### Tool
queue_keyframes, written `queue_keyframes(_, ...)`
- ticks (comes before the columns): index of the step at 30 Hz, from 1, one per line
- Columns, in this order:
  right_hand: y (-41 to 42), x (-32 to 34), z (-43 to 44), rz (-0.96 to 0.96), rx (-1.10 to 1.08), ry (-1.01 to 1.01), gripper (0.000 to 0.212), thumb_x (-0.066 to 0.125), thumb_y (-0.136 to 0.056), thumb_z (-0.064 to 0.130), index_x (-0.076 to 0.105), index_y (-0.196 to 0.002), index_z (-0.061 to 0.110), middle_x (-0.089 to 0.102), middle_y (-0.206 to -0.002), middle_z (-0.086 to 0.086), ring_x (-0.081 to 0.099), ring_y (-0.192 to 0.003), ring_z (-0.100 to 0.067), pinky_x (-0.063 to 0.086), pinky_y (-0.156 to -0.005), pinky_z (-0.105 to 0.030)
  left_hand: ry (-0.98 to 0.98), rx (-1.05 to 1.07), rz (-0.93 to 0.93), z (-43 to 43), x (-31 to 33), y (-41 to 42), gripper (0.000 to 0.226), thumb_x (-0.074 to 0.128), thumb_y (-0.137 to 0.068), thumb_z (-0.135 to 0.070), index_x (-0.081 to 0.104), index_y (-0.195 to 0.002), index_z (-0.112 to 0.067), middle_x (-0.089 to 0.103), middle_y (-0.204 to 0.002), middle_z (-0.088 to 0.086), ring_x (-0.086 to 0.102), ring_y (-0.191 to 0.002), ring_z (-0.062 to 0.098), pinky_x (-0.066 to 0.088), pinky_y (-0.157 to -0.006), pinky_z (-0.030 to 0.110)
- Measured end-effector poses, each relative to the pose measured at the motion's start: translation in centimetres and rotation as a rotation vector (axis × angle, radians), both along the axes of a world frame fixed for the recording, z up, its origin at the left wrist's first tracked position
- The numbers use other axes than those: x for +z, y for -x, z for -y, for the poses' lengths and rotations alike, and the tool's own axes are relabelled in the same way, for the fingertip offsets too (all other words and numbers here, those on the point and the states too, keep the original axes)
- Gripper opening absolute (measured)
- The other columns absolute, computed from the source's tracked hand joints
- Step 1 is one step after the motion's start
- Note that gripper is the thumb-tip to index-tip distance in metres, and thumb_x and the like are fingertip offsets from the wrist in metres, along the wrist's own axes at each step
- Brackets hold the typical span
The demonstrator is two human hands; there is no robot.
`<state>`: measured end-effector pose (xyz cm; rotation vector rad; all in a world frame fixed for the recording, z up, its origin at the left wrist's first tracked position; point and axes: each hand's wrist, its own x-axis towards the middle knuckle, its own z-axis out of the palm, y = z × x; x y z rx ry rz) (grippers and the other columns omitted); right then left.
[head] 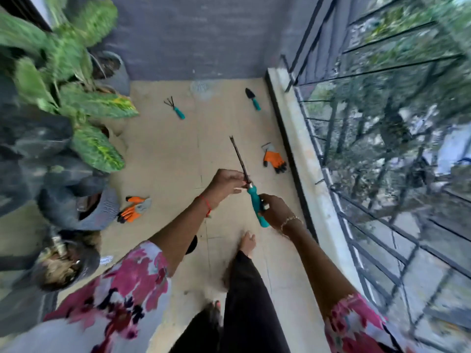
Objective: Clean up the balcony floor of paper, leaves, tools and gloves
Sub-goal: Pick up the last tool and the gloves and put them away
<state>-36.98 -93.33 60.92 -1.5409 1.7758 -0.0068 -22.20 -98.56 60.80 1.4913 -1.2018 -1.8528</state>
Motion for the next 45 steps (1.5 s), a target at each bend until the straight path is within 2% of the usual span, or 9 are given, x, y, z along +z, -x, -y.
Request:
queue_keyframes(7, 1.2, 12.8, -16.8, 0.081, -0.151, 0.205, 0.028, 0.056, -0.086, 0.006, 0.060, -0.114, 0.001, 0.064, -0.108, -0.018, 0.056, -0.096, -0.026, 0.033, -0.068, -0.022, 0.062, -0.082, -0.172, -14.1, 12.1, 1.5, 0.018, 0.052, -0.089, 0.004, 0.061, -0.086, -0.011, 0.069, -0.059, -0.008, 0.065, -0.057, 0.002, 0.052, -0.065, 0.020)
queue_keyframes(20, 5.2, 17.2, -49.9, 0.093, -0.691, 0.390, 0.032, 0.063, -0.085, 0.014, 0.061, -0.116, 0.008, 0.066, -0.102, -0.010, 0.059, -0.091, -0.023, 0.044, -0.083, -0.030, 0.084, -0.555, -0.188, -41.4, 18.7, 12.1, 0.020, 0.049, -0.092, 0.002, 0.061, -0.106, -0.006, 0.067, -0.075, 0.000, 0.064, -0.056, 0.002, 0.052, -0.058, 0.016)
queue_keyframes(25, 7.1, 16.4, -64.6, 0.031, -0.928, 0.367, 0.030, 0.063, -0.083, 0.012, 0.062, -0.113, 0.006, 0.066, -0.102, -0.012, 0.059, -0.092, -0.025, 0.040, -0.077, -0.028, 0.035, -0.817, -0.180, -54.5, 17.6, 17.4, 0.020, 0.048, -0.093, 0.001, 0.062, -0.103, -0.008, 0.066, -0.085, 0.004, 0.065, -0.073, 0.012, 0.055, -0.073, 0.027)
queue_keyframes(29, 7.7, 15.2, -74.0, 0.012, -1.107, 0.336, 0.029, 0.061, -0.084, 0.008, 0.061, -0.113, 0.003, 0.065, -0.103, -0.011, 0.059, -0.093, -0.027, 0.037, -0.072, -0.024, -0.026, -0.970, -0.145, -63.5, 15.7, 20.9, 0.020, 0.049, -0.092, 0.002, 0.061, -0.104, -0.007, 0.070, -0.067, -0.005, 0.066, -0.058, 0.002, 0.055, -0.062, 0.018)
queue_keyframes(32, 8.4, 13.7, -79.4, -0.008, -1.223, 0.317, 0.027, 0.061, -0.082, 0.005, 0.063, -0.109, 0.004, 0.065, -0.096, -0.007, 0.057, -0.086, -0.024, 0.032, -0.060, -0.017, -0.038, -1.095, -0.088, -69.0, 13.4, 23.2, 0.022, 0.048, -0.093, 0.001, 0.059, -0.110, -0.006, 0.067, -0.082, 0.003, 0.064, -0.057, -0.002, 0.052, -0.060, 0.014)
queue_keyframes(36, 9.0, 10.7, -83.8, 0.066, -1.426, 0.268, 0.031, 0.063, -0.079, 0.002, 0.065, -0.110, 0.004, 0.067, -0.098, -0.014, 0.059, -0.089, -0.027, 0.042, -0.074, -0.029, -0.001, -1.230, -0.016, -73.4, 10.3, 25.5, 0.019, 0.050, -0.091, 0.004, 0.061, -0.097, -0.010, 0.062, -0.081, -0.001, 0.062, -0.055, -0.006, 0.050, -0.057, 0.011)
queue_keyframes(38, 9.4, 9.0, -85.4, 0.108, -1.544, 0.276, 0.037, 0.063, -0.077, -0.001, 0.064, -0.113, 0.005, 0.065, -0.093, -0.007, 0.056, -0.084, -0.019, 0.043, -0.070, -0.019, 0.012, -1.338, 0.027, -75.0, 8.8, 27.0, 0.026, 0.050, -0.091, 0.005, 0.060, -0.087, -0.019, 0.062, -0.082, -0.004, 0.061, -0.057, -0.005, 0.049, -0.059, 0.016)
queue_keyframes(42, 10.5, 4.8, -88.5, 0.186, -1.758, 0.280, 0.039, 0.065, -0.074, -0.007, 0.065, -0.112, 0.002, 0.064, -0.091, -0.007, 0.053, -0.081, -0.015, 0.044, -0.070, -0.019, 0.018, -1.538, 0.069, -78.1, 4.9, 29.5, 0.034, 0.047, -0.088, 0.016, 0.060, -0.094, -0.015, 0.068, -0.082, -0.009, 0.059, -0.074, 0.009, 0.045, -0.064, 0.020)
queue_keyframes(45, 11.5, 0.0, -90.6, 0.243, -1.934, 0.256, 0.039, 0.073, -0.069, -0.003, 0.067, -0.108, 0.001, 0.067, -0.097, -0.010, 0.054, -0.080, -0.015, 0.044, -0.067, -0.013, 0.028, -1.734, 0.100, -80.8, 1.3, 30.5, 0.059, 0.041, -0.082, 0.026, 0.044, -0.132, -0.006, 0.054, -0.122, 0.004, 0.052, -0.110, 0.017, 0.045, -0.079, 0.009)
